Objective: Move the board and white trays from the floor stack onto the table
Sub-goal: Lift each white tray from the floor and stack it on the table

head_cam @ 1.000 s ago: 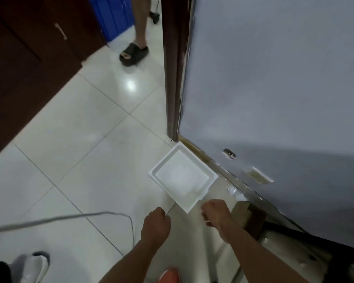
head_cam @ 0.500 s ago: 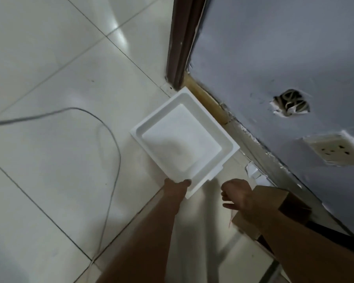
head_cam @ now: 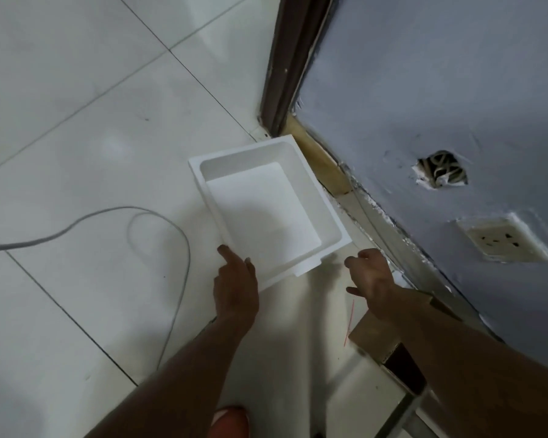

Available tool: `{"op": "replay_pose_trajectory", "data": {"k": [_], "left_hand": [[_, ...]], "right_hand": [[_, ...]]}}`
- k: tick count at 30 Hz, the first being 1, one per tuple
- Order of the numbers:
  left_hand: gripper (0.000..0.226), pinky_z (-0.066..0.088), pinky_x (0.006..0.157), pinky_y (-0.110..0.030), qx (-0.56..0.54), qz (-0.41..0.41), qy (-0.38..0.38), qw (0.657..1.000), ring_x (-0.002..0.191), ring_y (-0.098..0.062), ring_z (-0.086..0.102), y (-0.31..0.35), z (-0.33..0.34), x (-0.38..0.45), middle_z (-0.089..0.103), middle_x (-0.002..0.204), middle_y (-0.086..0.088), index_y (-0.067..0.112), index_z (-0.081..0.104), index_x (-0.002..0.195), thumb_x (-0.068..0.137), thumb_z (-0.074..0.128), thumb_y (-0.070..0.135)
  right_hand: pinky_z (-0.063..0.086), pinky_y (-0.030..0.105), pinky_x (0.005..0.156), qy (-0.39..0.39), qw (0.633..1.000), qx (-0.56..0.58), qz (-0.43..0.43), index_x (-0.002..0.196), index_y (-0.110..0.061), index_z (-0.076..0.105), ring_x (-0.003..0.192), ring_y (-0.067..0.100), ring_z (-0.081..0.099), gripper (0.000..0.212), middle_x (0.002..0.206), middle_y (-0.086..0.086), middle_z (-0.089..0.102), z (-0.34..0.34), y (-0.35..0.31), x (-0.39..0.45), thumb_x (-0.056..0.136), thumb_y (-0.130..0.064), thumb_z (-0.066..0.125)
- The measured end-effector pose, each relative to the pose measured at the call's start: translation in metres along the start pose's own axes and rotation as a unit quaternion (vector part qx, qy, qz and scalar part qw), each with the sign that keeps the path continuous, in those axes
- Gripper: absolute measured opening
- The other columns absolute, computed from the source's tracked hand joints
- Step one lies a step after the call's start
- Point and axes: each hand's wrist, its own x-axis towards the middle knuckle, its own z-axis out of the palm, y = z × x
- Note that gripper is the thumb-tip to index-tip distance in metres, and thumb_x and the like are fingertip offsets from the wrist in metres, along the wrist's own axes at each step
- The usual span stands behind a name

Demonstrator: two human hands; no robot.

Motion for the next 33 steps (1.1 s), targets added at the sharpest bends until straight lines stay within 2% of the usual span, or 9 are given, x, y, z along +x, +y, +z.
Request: {"op": "replay_pose_trajectory", "data": {"k": [3,7,10,13,16,21,25,30,33], "left_hand": [[0.045,0.047,0.093,-0.043,0.035,-0.046,-0.008,0.998,0.110,-0.039,0.061,0.008,-0.012,-0.003,0.062,0.121,-0.021,0.000,0.025,0.141,0.099,0.035,0.016],[0.022,0.052,0.074,-0.039,0.107,-0.030,0.012,0.994,0.091,-0.032,0.069,0.011,-0.014,-0.005,0.069,0.099,-0.014,0.004,0.042,0.112,0.091,0.049,0.007],[0.024,0.050,0.072,-0.036,0.120,-0.030,-0.002,0.992,0.091,-0.030,0.068,0.004,-0.004,0.000,0.068,0.101,-0.015,0.003,0.044,0.110,0.089,0.056,0.004],[0.025,0.048,0.072,-0.032,0.156,-0.022,-0.017,0.987,0.095,-0.028,0.067,-0.009,0.006,0.007,0.065,0.105,-0.014,0.000,0.047,0.112,0.089,0.056,0.002],[0.022,0.051,0.077,-0.034,0.164,-0.011,-0.036,0.986,0.099,-0.029,0.065,-0.027,0.014,0.018,0.063,0.109,-0.015,-0.002,0.051,0.111,0.092,0.054,0.007],[0.029,0.041,0.072,-0.033,0.063,-0.015,-0.053,0.996,0.095,-0.033,0.060,-0.059,0.029,0.037,0.060,0.109,-0.019,-0.001,0.047,0.115,0.093,0.047,0.018],[0.028,0.038,0.070,-0.034,0.025,0.004,-0.053,0.998,0.082,-0.027,0.049,-0.071,0.033,0.037,0.054,0.094,-0.012,0.002,0.046,0.108,0.090,0.049,0.023],[0.026,0.038,0.061,-0.031,-0.045,-0.003,-0.089,0.995,0.072,-0.025,0.053,-0.067,0.023,0.036,0.055,0.078,-0.002,0.007,0.051,0.085,0.080,0.057,0.032],[0.031,0.046,0.070,-0.035,-0.057,-0.012,-0.123,0.991,0.081,-0.028,0.057,-0.069,0.020,0.036,0.059,0.089,-0.005,0.009,0.053,0.094,0.078,0.055,0.036]], "right_hand": [[0.056,0.055,0.089,0.000,1.000,-0.007,-0.006,0.121,-0.001,0.053,0.065,0.021,0.051,0.033,0.089,0.013,0.054,0.001,-0.005,-0.016,0.090,-0.008,0.051],[0.056,0.056,0.087,-0.023,0.999,-0.031,-0.004,0.090,0.002,0.062,0.067,0.025,0.054,0.014,0.076,0.012,0.055,0.014,0.000,-0.021,0.086,-0.004,0.050],[0.052,0.057,0.092,-0.015,0.997,-0.065,-0.033,0.107,0.013,0.059,0.077,0.028,0.050,0.030,0.084,0.012,0.052,0.026,0.013,-0.004,0.084,-0.005,0.052],[0.047,0.035,0.089,-0.012,0.995,-0.093,-0.033,0.129,0.003,0.051,0.105,0.032,0.057,0.042,0.114,0.015,0.059,0.035,0.027,0.015,0.088,-0.009,0.052],[0.045,0.037,0.101,0.015,0.995,-0.099,-0.023,0.135,0.001,0.041,0.121,0.037,0.053,0.050,0.133,0.020,0.053,0.045,0.042,0.038,0.088,-0.009,0.055],[0.046,0.032,0.087,0.048,0.994,-0.093,-0.021,0.128,0.002,0.051,0.114,0.037,0.058,0.042,0.126,0.020,0.060,0.056,0.054,0.064,0.089,-0.011,0.058],[0.048,0.041,0.096,0.109,0.981,-0.152,-0.049,0.123,0.003,0.054,0.115,0.040,0.058,0.036,0.125,0.023,0.060,0.062,0.062,0.062,0.091,-0.011,0.058],[0.046,0.041,0.094,0.166,0.957,-0.228,-0.075,0.116,0.009,0.057,0.118,0.042,0.052,0.031,0.125,0.028,0.054,0.047,0.053,0.057,0.088,-0.002,0.056],[0.044,0.042,0.095,0.174,0.956,-0.222,-0.083,0.121,0.007,0.052,0.120,0.042,0.050,0.036,0.125,0.028,0.054,0.045,0.047,0.051,0.086,0.002,0.055]]}}
